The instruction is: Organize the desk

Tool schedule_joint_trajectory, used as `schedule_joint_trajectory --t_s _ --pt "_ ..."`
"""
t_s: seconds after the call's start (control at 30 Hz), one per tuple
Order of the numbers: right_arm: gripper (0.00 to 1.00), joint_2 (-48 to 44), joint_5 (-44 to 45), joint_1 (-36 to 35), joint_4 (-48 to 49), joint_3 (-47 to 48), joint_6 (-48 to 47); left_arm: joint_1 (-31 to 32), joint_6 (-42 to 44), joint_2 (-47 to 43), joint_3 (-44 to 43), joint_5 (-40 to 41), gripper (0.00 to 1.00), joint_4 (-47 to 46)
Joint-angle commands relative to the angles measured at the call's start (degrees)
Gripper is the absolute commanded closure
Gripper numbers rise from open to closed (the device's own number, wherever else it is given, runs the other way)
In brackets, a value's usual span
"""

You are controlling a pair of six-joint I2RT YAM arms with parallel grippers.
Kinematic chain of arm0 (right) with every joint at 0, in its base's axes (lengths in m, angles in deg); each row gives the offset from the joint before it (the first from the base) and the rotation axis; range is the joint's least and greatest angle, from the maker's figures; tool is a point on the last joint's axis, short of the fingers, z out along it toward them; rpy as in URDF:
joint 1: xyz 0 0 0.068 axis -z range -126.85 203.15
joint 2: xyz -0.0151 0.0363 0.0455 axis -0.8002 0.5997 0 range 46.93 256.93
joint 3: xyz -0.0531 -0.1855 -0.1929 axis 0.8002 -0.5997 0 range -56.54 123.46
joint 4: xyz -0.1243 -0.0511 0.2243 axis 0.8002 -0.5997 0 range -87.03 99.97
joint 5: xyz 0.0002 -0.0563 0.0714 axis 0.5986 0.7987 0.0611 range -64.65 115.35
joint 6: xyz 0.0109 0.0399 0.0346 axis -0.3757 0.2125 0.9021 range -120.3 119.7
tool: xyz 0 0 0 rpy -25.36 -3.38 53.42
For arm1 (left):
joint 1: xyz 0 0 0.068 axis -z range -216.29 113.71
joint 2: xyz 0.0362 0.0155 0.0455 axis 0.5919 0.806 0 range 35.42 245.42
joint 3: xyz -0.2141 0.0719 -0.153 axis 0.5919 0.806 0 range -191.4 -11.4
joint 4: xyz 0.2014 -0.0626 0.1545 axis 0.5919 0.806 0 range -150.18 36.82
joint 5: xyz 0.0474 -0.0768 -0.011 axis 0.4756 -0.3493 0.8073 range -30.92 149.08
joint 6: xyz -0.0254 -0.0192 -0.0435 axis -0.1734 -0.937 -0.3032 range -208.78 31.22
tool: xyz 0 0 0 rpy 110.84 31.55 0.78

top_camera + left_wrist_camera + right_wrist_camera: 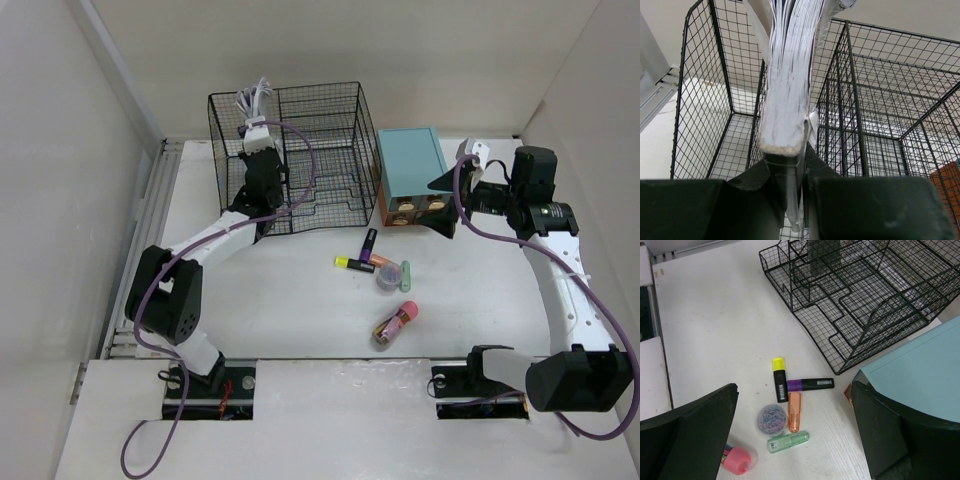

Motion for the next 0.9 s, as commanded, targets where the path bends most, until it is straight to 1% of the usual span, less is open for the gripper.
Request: schedule_joint_trajectory --t_s 0.0,0.33,0.7,0.77,0.87 --pt "0.00 0.2 -2.5 0.3 -0.2 0.3 -1.4 1.2 3.8 -0.6 2.6 0.2 1.00 3.1" --pt "0.00 0.2 -3.1 0.3 -0.7 0.8 -1.4 1.2 3.8 2.3 2.6 0.2 1.00 3.1" --pt "0.00 0.7 -3.1 0.3 -1.8 0.8 -2.4 1.2 2.6 -0.5 3.9 0.7 1.00 5.0" --pt "0.00 0.7 -3.6 0.3 -1.8 0.8 -2.4 -0.2 2.6 -0.5 3.3 0.7 1.00 5.7" --pt "0.00 0.7 -3.6 0.3 -1.8 0.8 -2.4 -2.4 3.8 -1.6 2.3 -2.5 1.00 7.0"
